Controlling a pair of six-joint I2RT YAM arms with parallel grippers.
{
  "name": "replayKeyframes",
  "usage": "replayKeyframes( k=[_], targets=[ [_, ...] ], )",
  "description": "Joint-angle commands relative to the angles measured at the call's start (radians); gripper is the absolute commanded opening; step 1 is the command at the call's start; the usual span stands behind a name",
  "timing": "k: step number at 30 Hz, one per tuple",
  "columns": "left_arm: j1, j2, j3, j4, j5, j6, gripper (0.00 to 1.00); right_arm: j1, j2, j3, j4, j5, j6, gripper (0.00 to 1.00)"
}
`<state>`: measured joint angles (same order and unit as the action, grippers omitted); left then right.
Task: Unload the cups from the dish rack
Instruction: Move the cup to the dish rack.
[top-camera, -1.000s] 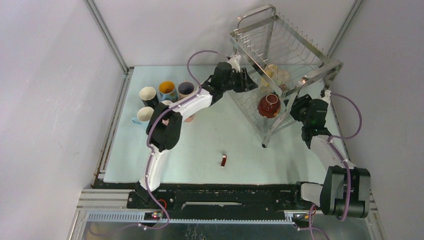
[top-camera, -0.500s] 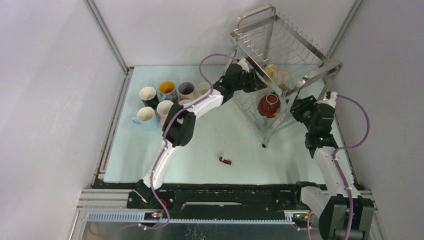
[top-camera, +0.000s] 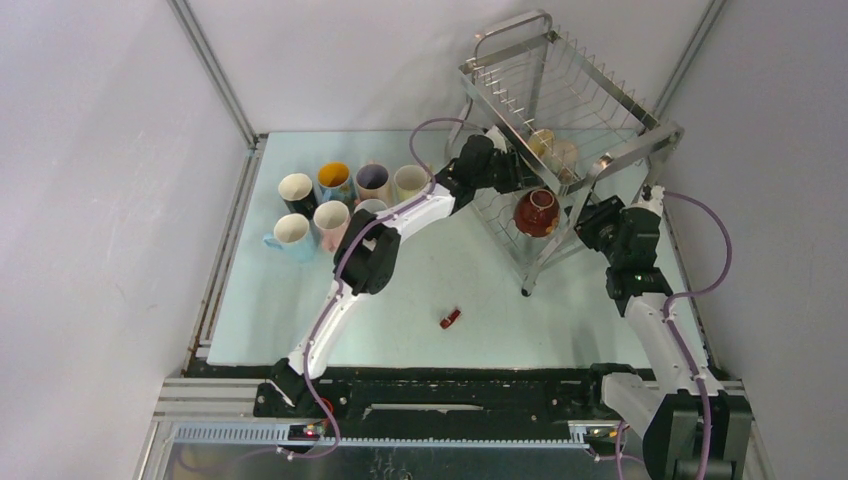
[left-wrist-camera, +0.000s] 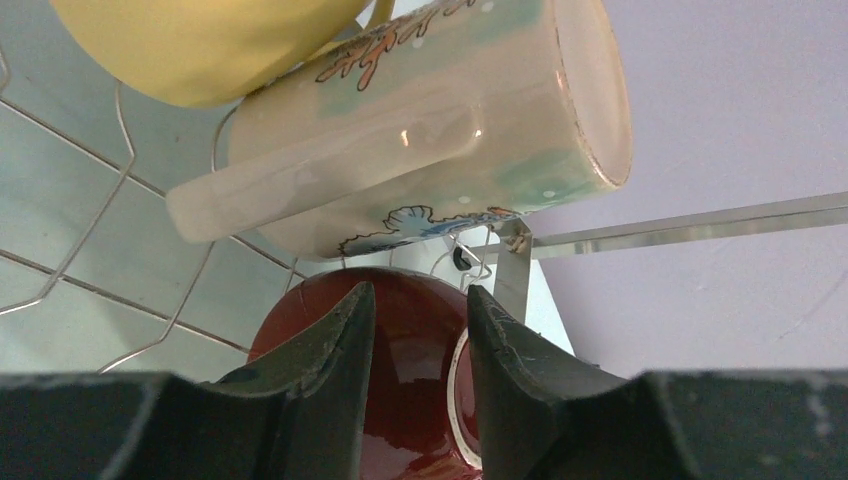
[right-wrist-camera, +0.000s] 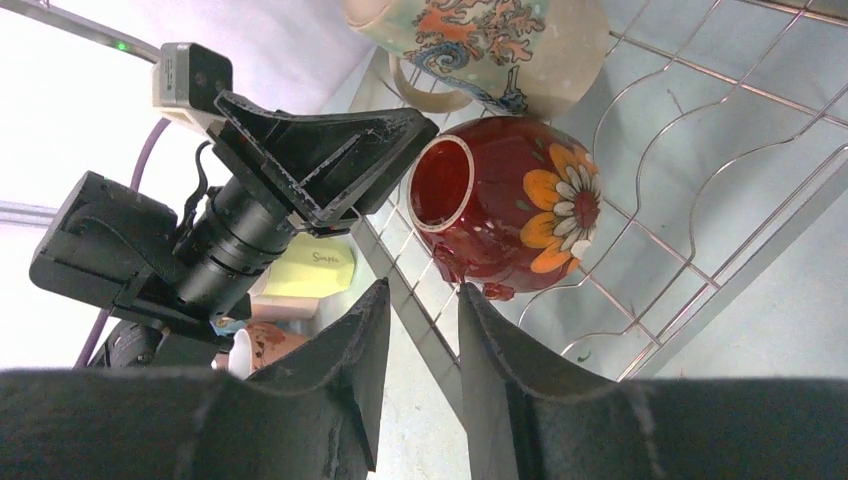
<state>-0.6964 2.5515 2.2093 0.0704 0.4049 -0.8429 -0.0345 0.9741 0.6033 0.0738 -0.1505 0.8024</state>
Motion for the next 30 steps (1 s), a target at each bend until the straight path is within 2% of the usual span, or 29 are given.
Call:
replayKeyframes(
  k=[1,15,30],
  targets=[
    [-0.011,0.003,0.062,0.028,0.051,-0.029,0.42,0.063,-0.029,0.050,-0.015,-0.075,0.010,0.39],
    [-0.057,-0.163,-0.244,0.106,0.071,-0.057,0.41,0.067,-0.021,0.065,-0.036,-0.090,0.040,0.40],
    [-0.084,-0.242,-0.331,0.124,0.085,-0.037,0.41,0.094,0.002,0.087,-0.048,-0.095,0.021,0.40]
  ],
)
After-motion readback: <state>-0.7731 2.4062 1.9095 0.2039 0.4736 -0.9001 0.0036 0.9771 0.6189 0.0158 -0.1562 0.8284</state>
